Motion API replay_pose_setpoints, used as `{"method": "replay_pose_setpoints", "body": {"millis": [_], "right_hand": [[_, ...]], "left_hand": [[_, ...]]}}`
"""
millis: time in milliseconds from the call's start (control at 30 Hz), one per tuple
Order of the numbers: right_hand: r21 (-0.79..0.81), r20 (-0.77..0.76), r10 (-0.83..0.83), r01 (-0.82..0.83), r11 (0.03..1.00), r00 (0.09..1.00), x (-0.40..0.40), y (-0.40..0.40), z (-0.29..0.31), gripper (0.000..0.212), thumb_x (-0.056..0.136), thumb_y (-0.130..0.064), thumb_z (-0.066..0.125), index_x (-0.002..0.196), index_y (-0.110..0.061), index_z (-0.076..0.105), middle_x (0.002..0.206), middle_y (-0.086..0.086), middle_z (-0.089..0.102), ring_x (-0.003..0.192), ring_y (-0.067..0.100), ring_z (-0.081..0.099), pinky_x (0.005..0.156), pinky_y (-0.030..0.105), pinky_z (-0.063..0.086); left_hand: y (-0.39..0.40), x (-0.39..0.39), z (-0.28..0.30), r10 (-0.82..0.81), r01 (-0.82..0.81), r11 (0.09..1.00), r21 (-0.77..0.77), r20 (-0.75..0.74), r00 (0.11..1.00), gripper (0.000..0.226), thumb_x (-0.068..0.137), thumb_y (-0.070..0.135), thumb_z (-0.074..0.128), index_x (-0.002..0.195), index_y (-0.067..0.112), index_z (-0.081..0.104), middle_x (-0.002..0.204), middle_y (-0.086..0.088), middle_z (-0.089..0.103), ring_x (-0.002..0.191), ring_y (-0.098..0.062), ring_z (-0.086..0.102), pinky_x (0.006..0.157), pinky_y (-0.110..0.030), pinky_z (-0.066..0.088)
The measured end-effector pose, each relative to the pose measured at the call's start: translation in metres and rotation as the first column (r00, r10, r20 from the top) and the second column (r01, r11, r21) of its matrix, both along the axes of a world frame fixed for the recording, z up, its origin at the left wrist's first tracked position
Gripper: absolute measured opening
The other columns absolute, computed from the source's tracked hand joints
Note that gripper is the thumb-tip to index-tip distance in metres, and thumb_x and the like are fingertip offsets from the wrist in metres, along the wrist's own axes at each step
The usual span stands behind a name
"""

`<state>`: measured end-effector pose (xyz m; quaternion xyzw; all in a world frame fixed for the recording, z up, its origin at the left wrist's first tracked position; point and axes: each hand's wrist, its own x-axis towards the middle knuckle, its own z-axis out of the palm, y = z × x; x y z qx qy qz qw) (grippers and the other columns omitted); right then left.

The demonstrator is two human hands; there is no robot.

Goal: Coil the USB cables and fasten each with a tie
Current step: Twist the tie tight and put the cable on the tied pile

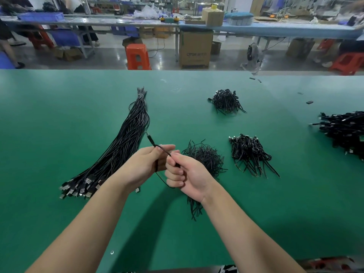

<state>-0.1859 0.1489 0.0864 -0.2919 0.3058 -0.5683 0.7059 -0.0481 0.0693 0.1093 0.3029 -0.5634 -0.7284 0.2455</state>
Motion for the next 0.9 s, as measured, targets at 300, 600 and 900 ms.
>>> {"method": "replay_pose_setpoints", "body": {"millis": [300,600,900], "right_hand": [[0.008,-0.004,0.02,-0.02,1.0,1.0,-0.006,0.002,-0.008,0.032,0.105,-0.027,0.043,0.075,-0.017,0.05,0.058,-0.006,0.026,0.047,0.008,0.019,0.044,0.021,0.018],[0.104,0.046,0.035,-0.04,0.994,0.998,0.007,0.013,-0.043,0.032,0.103,-0.03,0.046,0.073,-0.018,0.049,0.06,-0.005,0.024,0.049,0.009,0.018,0.046,0.021,0.017],[0.146,0.002,0.005,-0.006,0.989,1.0,-0.008,0.004,-0.036,0.034,0.097,-0.032,0.05,0.066,-0.02,0.057,0.051,-0.01,0.031,0.042,0.006,0.023,0.045,0.021,0.016]], "left_hand": [[-0.007,-0.002,-0.009,0.02,-0.015,1.0,0.025,-0.208,0.978,0.049,0.1,0.032,0.036,0.132,-0.001,0.051,0.128,-0.018,0.066,0.118,-0.029,0.065,0.099,-0.035,0.053],[-0.013,-0.007,0.018,0.287,-0.104,0.895,0.434,-0.381,0.879,0.038,0.105,0.032,0.039,0.091,0.009,0.067,0.061,0.007,0.049,0.04,-0.004,0.04,0.037,-0.017,0.032],[-0.013,0.02,0.023,-0.509,0.607,0.792,-0.071,0.475,0.718,0.047,0.103,0.033,0.042,0.103,-0.001,0.073,0.082,-0.02,0.074,0.035,-0.014,0.028,0.046,-0.033,0.019]]}}
